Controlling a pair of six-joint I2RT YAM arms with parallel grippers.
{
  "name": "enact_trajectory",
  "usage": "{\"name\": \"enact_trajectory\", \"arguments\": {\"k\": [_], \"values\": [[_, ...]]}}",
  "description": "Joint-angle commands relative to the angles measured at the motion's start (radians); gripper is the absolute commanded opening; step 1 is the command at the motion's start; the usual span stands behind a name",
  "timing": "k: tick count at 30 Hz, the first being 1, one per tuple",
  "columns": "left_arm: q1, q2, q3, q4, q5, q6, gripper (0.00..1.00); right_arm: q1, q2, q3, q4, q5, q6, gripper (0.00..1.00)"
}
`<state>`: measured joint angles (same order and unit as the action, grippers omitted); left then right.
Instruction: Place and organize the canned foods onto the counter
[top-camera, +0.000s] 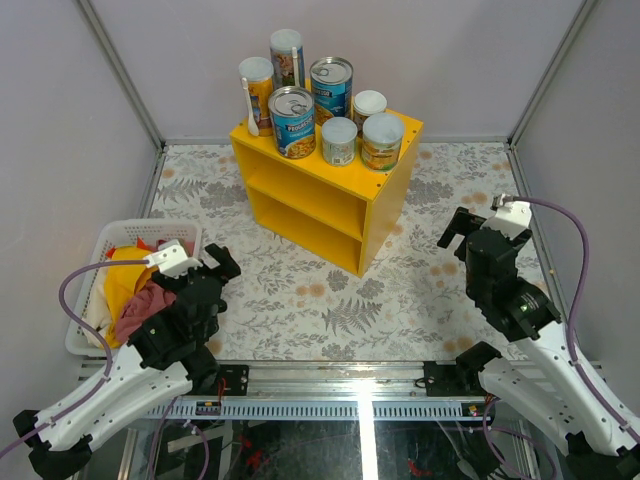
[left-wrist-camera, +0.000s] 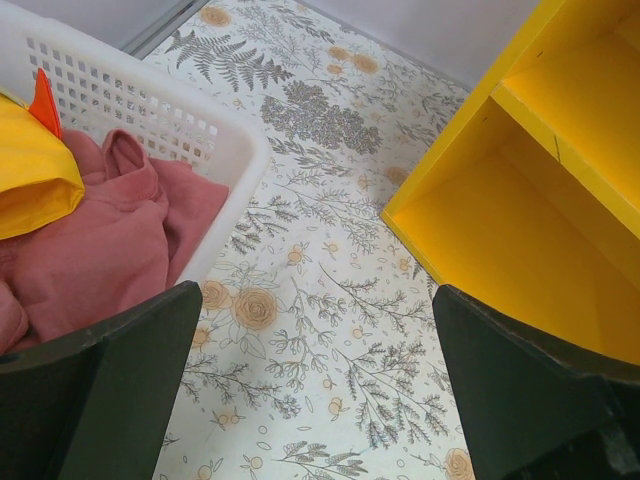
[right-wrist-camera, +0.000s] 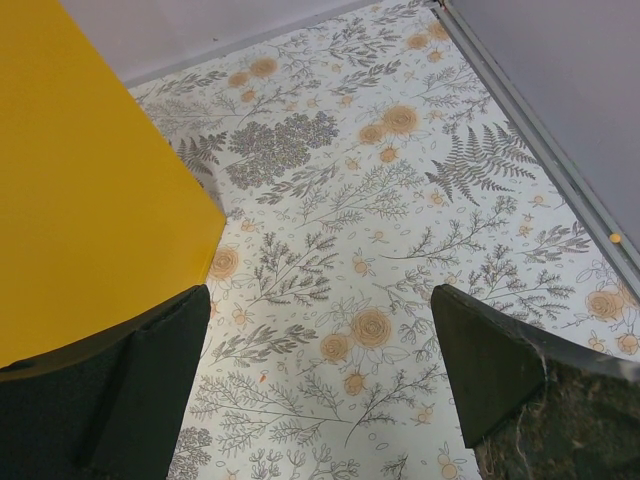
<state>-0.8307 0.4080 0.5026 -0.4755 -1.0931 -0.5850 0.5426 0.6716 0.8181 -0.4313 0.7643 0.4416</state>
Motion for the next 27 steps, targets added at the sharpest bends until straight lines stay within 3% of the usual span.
{"name": "enact_trajectory", "arguments": {"k": [1, 27], "values": [[-0.002, -0.003, -0.019, 0.052, -0.039, 0.024, 1.00, 0.005, 0.007, -0.003, 0.058, -0.005, -0.008, 1.00], [-0.002, -0.001, -0.042, 0.089, -0.038, 0.053, 1.00, 0.005, -0.123, -0.152, 0.205, -0.102, -0.104, 1.00]]}}
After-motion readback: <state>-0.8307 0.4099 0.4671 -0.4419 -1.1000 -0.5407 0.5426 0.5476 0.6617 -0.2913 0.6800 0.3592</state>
